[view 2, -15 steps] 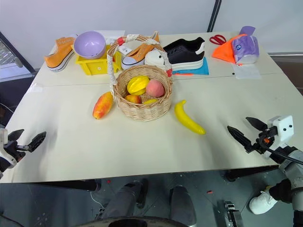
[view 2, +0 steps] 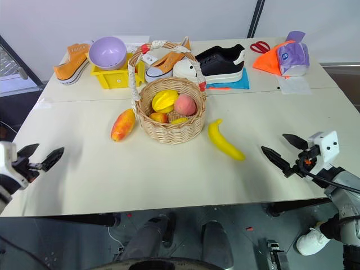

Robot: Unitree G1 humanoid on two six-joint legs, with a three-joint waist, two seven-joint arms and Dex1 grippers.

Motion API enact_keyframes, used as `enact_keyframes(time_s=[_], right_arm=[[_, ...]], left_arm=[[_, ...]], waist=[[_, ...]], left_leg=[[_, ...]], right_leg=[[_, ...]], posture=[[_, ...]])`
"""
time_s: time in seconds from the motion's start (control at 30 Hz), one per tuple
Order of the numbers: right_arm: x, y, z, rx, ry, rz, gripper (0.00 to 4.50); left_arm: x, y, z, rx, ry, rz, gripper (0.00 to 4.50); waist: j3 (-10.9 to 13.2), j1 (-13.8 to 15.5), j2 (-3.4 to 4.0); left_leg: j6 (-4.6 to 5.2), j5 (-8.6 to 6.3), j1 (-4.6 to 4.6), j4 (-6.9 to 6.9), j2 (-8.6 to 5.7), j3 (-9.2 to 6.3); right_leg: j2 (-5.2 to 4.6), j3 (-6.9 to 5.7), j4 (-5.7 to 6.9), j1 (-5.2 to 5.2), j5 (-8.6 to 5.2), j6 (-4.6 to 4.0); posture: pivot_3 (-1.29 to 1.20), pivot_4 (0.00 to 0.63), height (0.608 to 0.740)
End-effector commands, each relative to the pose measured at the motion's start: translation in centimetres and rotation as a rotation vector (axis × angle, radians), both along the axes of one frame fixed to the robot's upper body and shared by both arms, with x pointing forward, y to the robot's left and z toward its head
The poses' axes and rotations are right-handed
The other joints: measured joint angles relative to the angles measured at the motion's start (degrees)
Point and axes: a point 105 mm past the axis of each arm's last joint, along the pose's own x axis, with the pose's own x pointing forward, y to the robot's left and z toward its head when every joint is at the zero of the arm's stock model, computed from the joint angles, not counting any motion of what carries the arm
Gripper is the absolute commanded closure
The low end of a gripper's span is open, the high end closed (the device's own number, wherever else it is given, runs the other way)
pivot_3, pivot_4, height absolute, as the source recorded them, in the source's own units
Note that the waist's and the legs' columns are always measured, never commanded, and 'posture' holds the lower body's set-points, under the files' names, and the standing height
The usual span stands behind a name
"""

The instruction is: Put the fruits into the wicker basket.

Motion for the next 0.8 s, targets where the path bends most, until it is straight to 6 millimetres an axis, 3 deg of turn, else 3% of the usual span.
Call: enact_keyframes(time_s=[0.03, 0.17, 0.33, 0.53, 0.8], right_arm=[[-1.1, 5.1, 3.1, -0.013, -0.049, 0.215, 0.00], [-3.3, 10.8, 4.8, -0.012, -0.042, 0.448, 0.00], [-4.1, 14.1, 4.6, -0.064, -0.042, 0.569, 0.00], [-3.6, 15.8, 4.6, -0.024, -0.067, 0.593, 0.00], [-3.3, 15.7, 4.0, -0.039, -0.073, 0.604, 0.00]], left_arm=[[0.8, -3.6, 1.8, 0.018, -0.019, -0.161, 0.02], [1.8, -6.5, 2.8, 0.034, -0.012, -0.291, 0.02], [3.9, -8.7, 2.8, 0.109, 0.017, -0.326, 0.02], [6.5, -10.9, 1.8, 0.227, 0.079, -0.287, 0.02], [9.4, -12.4, 0.7, 0.247, 0.212, -0.206, 0.02]], waist=[[0.00, -0.10, 0.00], [0.01, -0.27, -0.01], [0.04, 0.09, -0.07], [0.07, 0.11, -0.16], [0.12, 0.04, -0.25]], left_leg=[[0.00, 0.00, 0.00, 0.00, 0.00, 0.00], [0.00, 0.00, -0.05, -0.04, 0.01, 0.01], [0.01, -0.01, -0.08, -0.02, 0.02, 0.02], [0.04, -0.02, -0.12, -0.01, -0.08, 0.03], [0.05, -0.01, -0.13, 0.04, -0.09, -0.02]], right_leg=[[0.00, 0.00, 0.00, 0.00, 0.00, 0.00], [0.01, 0.01, -0.02, -0.10, 0.00, 0.01], [-0.02, -0.03, -0.15, -0.06, 0.00, 0.00], [-0.12, -0.07, -0.20, -0.08, 0.02, 0.03], [-0.05, -0.15, -0.08, -0.07, 0.11, 0.22]], posture=[[0.00, 0.150, 0.740], [0.00, 0.150, 0.740], [0.00, 0.150, 0.740], [0.00, 0.150, 0.740], [0.00, 0.150, 0.740]])
